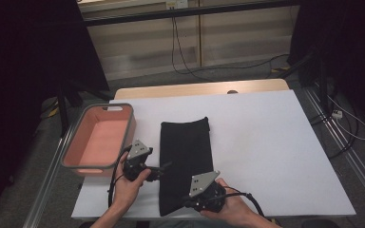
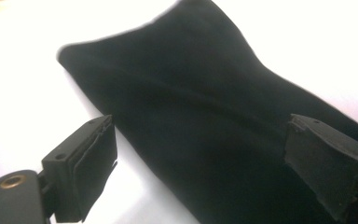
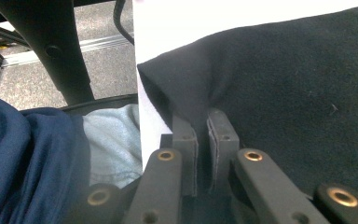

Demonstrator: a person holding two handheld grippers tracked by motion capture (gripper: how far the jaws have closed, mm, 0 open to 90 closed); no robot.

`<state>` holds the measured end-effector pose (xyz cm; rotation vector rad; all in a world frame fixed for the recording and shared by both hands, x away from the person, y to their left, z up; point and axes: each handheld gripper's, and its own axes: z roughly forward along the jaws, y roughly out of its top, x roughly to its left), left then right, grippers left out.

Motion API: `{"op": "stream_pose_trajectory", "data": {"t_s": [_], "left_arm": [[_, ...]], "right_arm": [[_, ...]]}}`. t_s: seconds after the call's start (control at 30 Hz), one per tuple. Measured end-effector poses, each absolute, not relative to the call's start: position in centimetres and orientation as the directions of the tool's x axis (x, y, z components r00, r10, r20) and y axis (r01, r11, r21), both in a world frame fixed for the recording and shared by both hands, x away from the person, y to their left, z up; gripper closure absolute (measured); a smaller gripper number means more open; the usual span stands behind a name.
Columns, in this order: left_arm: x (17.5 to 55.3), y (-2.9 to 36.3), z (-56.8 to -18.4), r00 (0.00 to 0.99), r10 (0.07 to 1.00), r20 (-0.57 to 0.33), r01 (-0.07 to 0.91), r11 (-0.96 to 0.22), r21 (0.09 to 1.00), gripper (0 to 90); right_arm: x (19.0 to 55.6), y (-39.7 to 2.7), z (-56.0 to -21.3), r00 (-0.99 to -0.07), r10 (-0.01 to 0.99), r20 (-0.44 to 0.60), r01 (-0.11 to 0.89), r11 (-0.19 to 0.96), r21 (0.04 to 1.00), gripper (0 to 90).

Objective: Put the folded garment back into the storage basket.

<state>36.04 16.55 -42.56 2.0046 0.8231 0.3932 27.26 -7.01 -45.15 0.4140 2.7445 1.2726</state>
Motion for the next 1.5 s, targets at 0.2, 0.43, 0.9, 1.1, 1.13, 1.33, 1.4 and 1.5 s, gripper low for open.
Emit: {"op": "stream_pose_trajectory", "data": {"t_s": [0.2, 0.43, 0.9, 1.1, 1.13, 1.33, 1.4, 1.5], "left_arm": [[39.7, 15.0, -42.1, 0.698, 0.716, -0.022, 0.398, -0.362, 0.843, 10.0], [42.6, 14.0, -42.2, 0.667, 0.745, -0.025, 0.416, -0.344, 0.842, 12.2], [48.8, 14.6, -44.1, 0.560, 0.827, -0.048, 0.530, -0.313, 0.788, 18.3], [50.7, 15.1, -44.6, 0.525, 0.848, -0.075, 0.569, -0.285, 0.771, 29.3], [50.8, 15.1, -44.6, 0.520, 0.851, -0.078, 0.576, -0.281, 0.768, 33.3], [51.9, 15.2, -45.4, 0.504, 0.857, -0.107, 0.611, -0.265, 0.746, 47.6], [52.1, 15.1, -45.9, 0.502, 0.857, -0.119, 0.626, -0.265, 0.733, 48.0], [52.2, 14.9, -46.2, 0.496, 0.858, -0.132, 0.634, -0.254, 0.731, 49.6]], "right_arm": [[27.4, -7.2, -45.1, -0.960, 0.278, 0.039, 0.208, 0.613, 0.762, 84.3], [27.5, -7.3, -45.1, -0.960, 0.275, 0.043, 0.210, 0.613, 0.762, 84.3], [27.4, -7.3, -45.3, -0.961, 0.275, 0.038, 0.207, 0.618, 0.758, 84.3], [27.5, -7.3, -45.4, -0.962, 0.271, 0.037, 0.204, 0.621, 0.757, 84.2], [27.5, -7.3, -45.4, -0.962, 0.269, 0.035, 0.202, 0.622, 0.757, 84.3], [27.5, -7.2, -45.4, -0.962, 0.270, 0.030, 0.199, 0.624, 0.756, 84.2], [27.5, -7.3, -45.4, -0.962, 0.270, 0.030, 0.199, 0.624, 0.756, 84.3], [27.5, -7.2, -45.5, -0.963, 0.268, 0.034, 0.201, 0.628, 0.752, 84.2]]}}
